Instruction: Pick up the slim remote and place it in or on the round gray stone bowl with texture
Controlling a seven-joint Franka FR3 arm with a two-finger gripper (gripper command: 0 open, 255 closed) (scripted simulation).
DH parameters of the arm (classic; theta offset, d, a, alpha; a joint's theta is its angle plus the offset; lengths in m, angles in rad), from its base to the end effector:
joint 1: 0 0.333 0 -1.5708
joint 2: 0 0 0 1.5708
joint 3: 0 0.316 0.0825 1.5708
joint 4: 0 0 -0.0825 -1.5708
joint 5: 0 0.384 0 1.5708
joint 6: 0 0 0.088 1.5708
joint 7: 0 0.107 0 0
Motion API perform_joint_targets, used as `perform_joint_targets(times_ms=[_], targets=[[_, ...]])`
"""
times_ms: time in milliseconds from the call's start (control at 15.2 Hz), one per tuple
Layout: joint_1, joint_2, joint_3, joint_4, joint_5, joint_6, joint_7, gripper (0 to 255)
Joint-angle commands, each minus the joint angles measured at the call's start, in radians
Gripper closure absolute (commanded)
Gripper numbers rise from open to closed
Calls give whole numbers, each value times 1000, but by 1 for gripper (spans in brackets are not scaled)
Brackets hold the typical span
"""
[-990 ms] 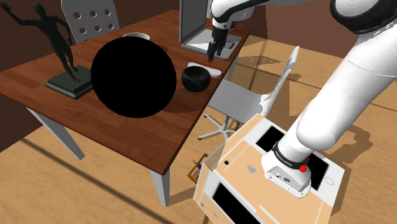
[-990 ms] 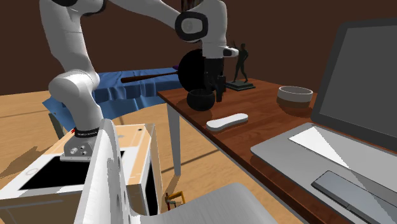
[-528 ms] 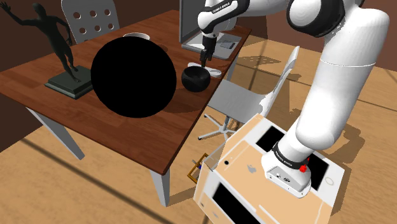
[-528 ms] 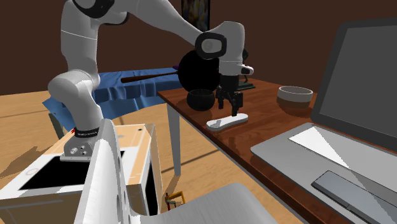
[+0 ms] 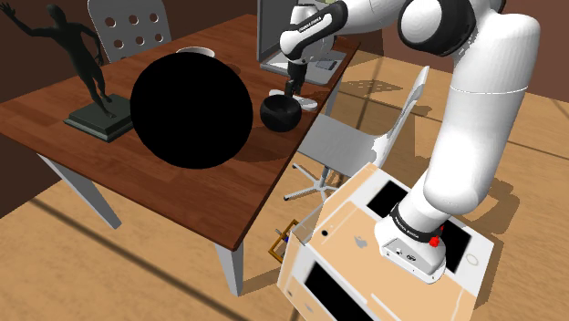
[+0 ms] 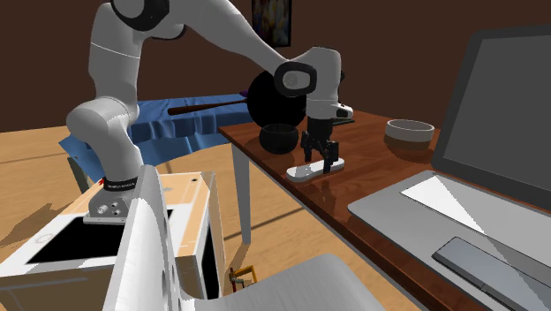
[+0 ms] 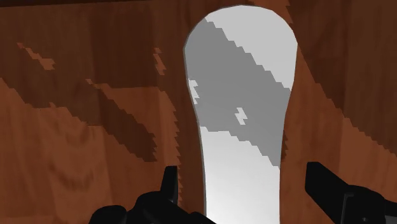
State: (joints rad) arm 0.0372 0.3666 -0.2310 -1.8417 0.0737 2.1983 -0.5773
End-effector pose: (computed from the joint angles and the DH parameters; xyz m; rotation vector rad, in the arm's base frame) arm 0.6253 -0.1104 0.3338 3.0714 0.5510 -0.0119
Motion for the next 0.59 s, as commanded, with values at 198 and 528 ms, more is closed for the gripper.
perform_joint_targets(times_ms=[198,528], targets=[[0,4,1,-3,1,8,-1,0],[0,4,1,-3,1,8,-1,255]])
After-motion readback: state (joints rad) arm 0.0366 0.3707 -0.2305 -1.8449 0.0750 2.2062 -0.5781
